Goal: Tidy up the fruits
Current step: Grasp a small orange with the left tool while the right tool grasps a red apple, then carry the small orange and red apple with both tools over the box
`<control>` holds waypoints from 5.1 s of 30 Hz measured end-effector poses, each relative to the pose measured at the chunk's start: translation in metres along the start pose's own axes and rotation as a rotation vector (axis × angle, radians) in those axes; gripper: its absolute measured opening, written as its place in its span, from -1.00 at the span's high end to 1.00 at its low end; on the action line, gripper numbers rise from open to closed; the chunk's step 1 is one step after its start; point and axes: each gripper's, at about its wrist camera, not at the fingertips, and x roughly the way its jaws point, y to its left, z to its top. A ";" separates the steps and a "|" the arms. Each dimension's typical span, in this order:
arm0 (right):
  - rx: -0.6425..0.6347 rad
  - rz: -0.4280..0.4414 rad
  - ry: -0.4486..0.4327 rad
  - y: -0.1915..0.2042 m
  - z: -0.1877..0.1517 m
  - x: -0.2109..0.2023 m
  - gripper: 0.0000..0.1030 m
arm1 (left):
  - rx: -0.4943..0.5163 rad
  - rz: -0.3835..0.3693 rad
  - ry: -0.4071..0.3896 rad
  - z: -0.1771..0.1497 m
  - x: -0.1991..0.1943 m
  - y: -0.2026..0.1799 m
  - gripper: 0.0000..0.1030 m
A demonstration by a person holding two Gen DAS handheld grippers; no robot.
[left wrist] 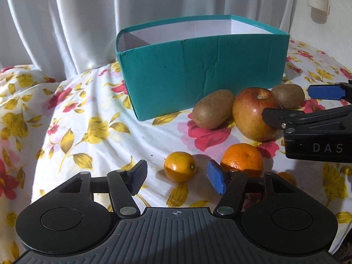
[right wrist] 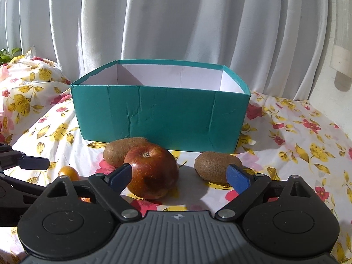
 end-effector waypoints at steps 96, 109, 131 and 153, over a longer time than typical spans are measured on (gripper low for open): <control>0.132 -0.027 -0.165 -0.044 0.144 0.024 -0.40 | -0.232 0.143 -0.054 0.183 0.011 0.050 0.28; 0.140 -0.039 -0.128 -0.045 0.133 0.042 -0.40 | -0.231 0.144 -0.011 0.178 0.027 0.052 0.28; 0.118 -0.067 -0.069 -0.043 0.123 0.072 -0.40 | -0.222 0.142 0.048 0.170 0.052 0.055 0.28; 0.100 -0.082 0.007 -0.045 0.107 0.097 -0.40 | -0.199 0.122 0.097 0.164 0.069 0.052 0.27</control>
